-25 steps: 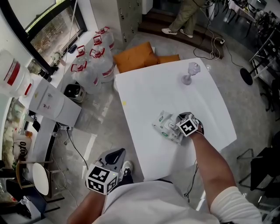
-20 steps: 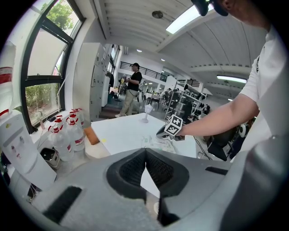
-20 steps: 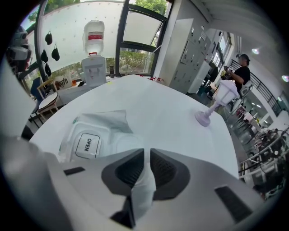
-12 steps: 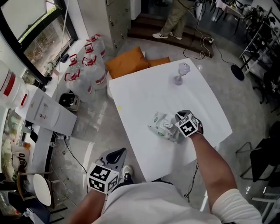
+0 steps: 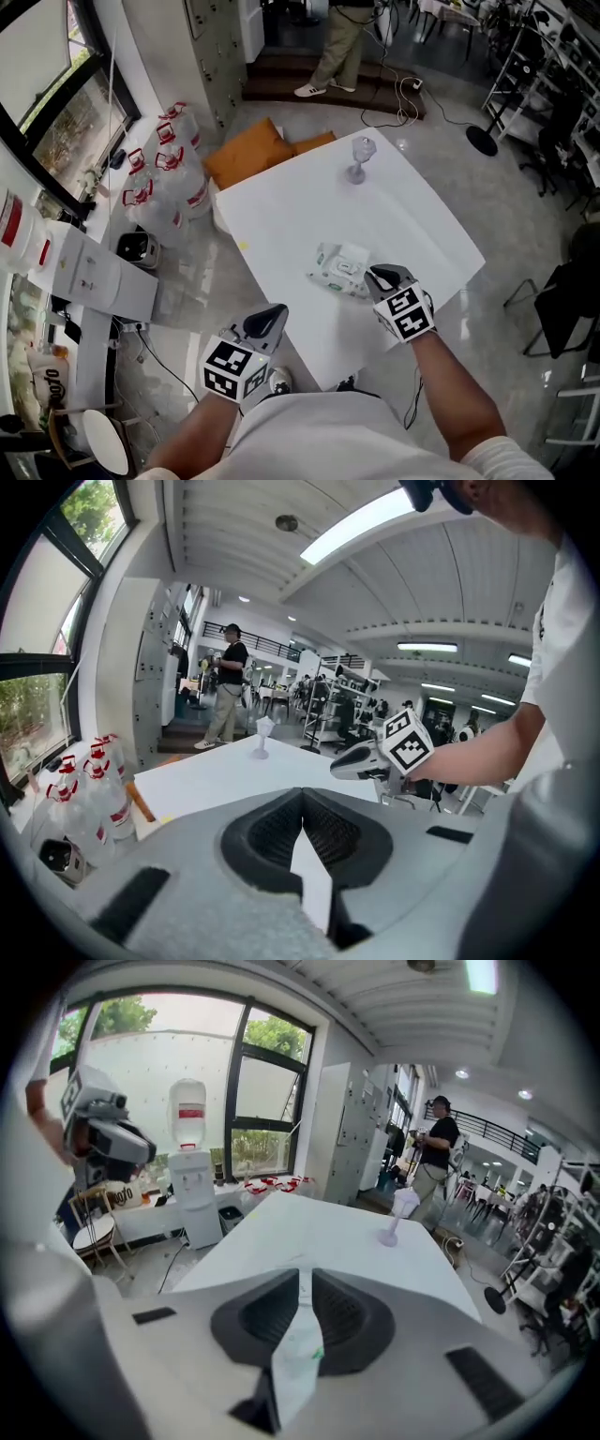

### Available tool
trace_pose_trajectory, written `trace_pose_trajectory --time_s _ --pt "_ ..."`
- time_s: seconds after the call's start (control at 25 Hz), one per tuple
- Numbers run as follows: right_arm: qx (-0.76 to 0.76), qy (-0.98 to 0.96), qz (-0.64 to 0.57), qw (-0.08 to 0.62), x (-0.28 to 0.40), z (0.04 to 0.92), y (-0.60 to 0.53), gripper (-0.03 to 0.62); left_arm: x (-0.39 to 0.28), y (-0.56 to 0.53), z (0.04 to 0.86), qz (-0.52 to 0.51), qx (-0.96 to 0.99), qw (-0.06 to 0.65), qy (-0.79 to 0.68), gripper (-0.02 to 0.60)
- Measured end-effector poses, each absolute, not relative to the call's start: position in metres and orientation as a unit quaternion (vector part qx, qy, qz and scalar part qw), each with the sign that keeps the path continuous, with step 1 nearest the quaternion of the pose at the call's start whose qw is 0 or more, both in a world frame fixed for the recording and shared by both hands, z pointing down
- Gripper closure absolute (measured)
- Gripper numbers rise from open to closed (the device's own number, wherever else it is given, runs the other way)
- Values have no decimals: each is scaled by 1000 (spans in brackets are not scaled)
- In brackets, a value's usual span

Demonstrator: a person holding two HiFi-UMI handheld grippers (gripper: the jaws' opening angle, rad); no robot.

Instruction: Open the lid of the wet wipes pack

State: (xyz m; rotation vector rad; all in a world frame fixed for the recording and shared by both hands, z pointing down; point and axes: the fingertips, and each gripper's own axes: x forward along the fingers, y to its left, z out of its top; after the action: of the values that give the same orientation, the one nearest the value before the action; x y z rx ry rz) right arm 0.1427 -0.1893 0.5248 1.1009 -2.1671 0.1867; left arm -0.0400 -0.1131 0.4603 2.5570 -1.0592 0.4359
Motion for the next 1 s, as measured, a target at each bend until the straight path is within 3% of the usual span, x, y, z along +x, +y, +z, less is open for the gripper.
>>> trace_pose_trajectory --time_s 0.6,1.0 --pt "487 -848 159 135 139 421 -87 562 4 -116 429 135 933 141 -301 574" --pt "498 -846 185 51 142 407 -56 588 16 -106 416 128 943 129 -278 574"
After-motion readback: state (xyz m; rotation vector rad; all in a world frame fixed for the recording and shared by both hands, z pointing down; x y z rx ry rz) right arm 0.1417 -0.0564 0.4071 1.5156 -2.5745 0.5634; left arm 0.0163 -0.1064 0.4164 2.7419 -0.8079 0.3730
